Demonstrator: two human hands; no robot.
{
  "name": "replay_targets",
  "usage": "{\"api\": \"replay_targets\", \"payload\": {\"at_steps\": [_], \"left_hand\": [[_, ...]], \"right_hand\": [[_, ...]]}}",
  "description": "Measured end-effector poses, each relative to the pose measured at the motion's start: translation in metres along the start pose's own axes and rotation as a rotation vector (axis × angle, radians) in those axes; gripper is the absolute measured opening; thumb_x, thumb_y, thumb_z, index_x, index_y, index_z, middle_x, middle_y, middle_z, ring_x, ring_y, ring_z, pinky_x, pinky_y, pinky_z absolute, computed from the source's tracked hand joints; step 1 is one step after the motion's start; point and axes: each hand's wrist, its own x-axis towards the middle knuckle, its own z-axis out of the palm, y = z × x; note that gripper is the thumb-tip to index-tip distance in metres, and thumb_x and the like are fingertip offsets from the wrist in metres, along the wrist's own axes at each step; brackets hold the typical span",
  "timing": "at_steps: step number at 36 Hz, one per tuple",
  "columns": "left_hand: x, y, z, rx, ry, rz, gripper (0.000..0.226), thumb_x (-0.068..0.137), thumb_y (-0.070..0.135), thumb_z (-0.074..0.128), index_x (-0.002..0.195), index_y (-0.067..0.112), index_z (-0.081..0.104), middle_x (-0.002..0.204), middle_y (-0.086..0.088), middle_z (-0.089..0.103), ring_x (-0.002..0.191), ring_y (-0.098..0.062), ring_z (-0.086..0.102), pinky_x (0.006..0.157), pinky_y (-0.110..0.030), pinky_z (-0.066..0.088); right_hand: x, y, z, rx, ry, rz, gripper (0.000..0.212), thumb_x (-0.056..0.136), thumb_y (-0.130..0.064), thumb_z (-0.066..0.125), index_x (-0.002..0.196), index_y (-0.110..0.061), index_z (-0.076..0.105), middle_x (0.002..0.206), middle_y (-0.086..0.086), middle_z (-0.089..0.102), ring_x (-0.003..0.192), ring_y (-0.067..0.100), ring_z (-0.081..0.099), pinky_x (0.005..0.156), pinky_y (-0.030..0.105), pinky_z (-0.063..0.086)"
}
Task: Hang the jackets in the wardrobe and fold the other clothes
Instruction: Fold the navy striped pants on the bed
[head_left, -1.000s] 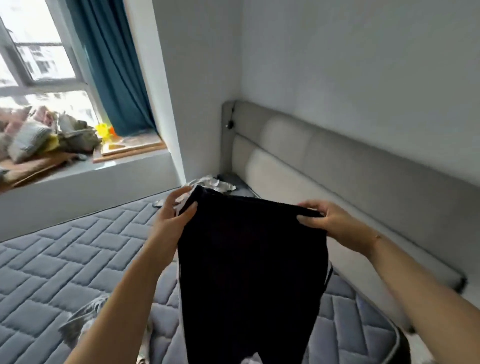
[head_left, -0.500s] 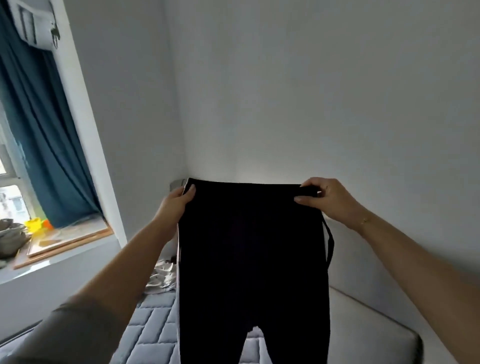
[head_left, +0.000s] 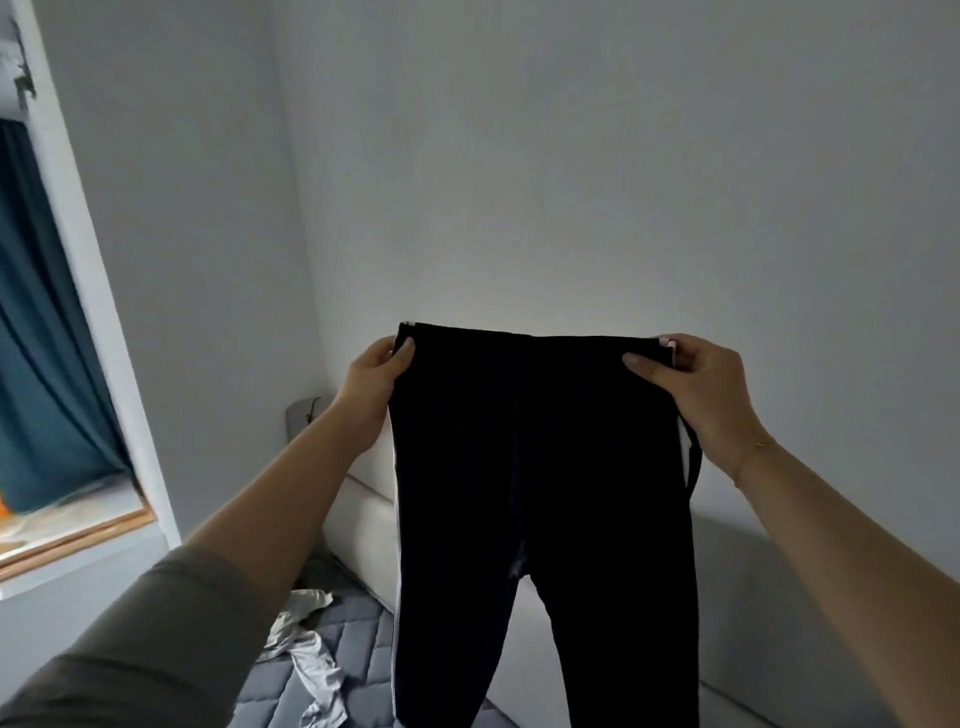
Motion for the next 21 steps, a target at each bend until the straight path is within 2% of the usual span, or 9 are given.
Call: {"api": "replay_targets", "payload": {"at_steps": [3,6,9,12,14,16,17,20,21], "left_hand": [[-0.018,-0.008,-0.023,0.074,-0.035,-0.009,0.015,0.098,0.026,0.052,0.099,0.017,0.064,0.084,0.009,0.069,0.077,-0.001,0.066,0.065,-0.013,0.05],[-0.052,-0.029,-0.057,0.116,-0.034,-0.024,0.012,0.096,0.026,0.056,0.094,0.019,0.065,0.088,0.006,0.067,0.082,-0.005,0.064,0.077,-0.018,0.047],[-0.103,-0.058,-0.096,0.1,-0.038,-0.066,0.007,0.087,0.029,0.064,0.083,0.025,0.068,0.082,0.01,0.068,0.076,-0.003,0.063,0.072,-0.016,0.05],[-0.16,-0.089,-0.133,0.101,-0.018,-0.166,0.016,0.075,0.036,0.069,0.087,0.025,0.072,0.083,0.009,0.071,0.074,-0.003,0.066,0.067,-0.016,0.054],[-0.193,-0.11,-0.156,0.095,-0.008,-0.224,0.011,0.08,0.03,0.067,0.088,0.022,0.07,0.082,0.01,0.07,0.073,-0.002,0.064,0.07,-0.017,0.051],[-0.242,-0.137,-0.188,0.165,-0.038,-0.295,0.003,0.09,0.02,0.061,0.089,0.021,0.064,0.083,0.008,0.064,0.076,-0.004,0.058,0.076,-0.02,0.045],[-0.268,-0.151,-0.204,0.204,-0.057,-0.338,0.007,0.093,0.016,0.059,0.089,0.02,0.062,0.083,0.007,0.063,0.077,-0.005,0.056,0.077,-0.02,0.044],[-0.345,-0.187,-0.251,0.288,-0.059,-0.487,0.008,0.093,0.006,0.059,0.088,0.012,0.06,0.082,-0.001,0.061,0.078,-0.011,0.056,0.076,-0.02,0.046],[-0.371,-0.197,-0.264,0.308,-0.05,-0.532,0.008,0.091,0.002,0.06,0.088,0.009,0.059,0.081,-0.005,0.059,0.077,-0.013,0.055,0.076,-0.021,0.046]], "right_hand": [[-0.027,-0.004,0.01,0.007,-0.052,0.028,0.025,0.069,-0.027,0.079,0.084,-0.007,0.073,0.083,0.021,0.071,0.073,0.027,0.068,0.071,0.034,0.055],[-0.067,-0.003,0.028,-0.026,-0.112,0.059,0.018,0.067,-0.026,0.08,0.078,-0.014,0.072,0.074,0.009,0.072,0.069,0.019,0.069,0.064,0.022,0.055],[-0.121,0.01,0.052,-0.104,-0.152,0.098,0.011,0.068,-0.022,0.082,0.071,-0.023,0.071,0.064,-0.004,0.069,0.06,0.009,0.066,0.056,0.015,0.05],[-0.183,0.027,0.078,-0.103,-0.176,0.195,0.013,0.067,-0.022,0.083,0.067,-0.023,0.07,0.062,-0.004,0.066,0.059,0.01,0.062,0.057,0.021,0.049],[-0.221,0.037,0.091,-0.121,-0.187,0.28,0.015,0.064,-0.025,0.082,0.066,-0.022,0.068,0.061,-0.007,0.064,0.06,0.008,0.058,0.058,0.02,0.048],[-0.275,0.045,0.112,-0.161,-0.217,0.348,0.018,0.066,-0.019,0.084,0.067,-0.023,0.066,0.057,-0.013,0.062,0.055,0.002,0.054,0.055,0.014,0.046],[-0.304,0.048,0.122,-0.178,-0.243,0.369,0.02,0.068,-0.014,0.084,0.068,-0.023,0.066,0.057,-0.013,0.061,0.055,0.002,0.053,0.054,0.013,0.044],[-0.39,0.054,0.149,-0.211,-0.349,0.483,0.018,0.071,-0.006,0.082,0.072,-0.019,0.069,0.062,-0.006,0.065,0.06,0.008,0.053,0.058,0.022,0.043],[-0.415,0.056,0.159,-0.212,-0.392,0.524,0.017,0.071,-0.004,0.081,0.074,-0.016,0.07,0.061,-0.008,0.065,0.06,0.005,0.053,0.058,0.02,0.043]]}}
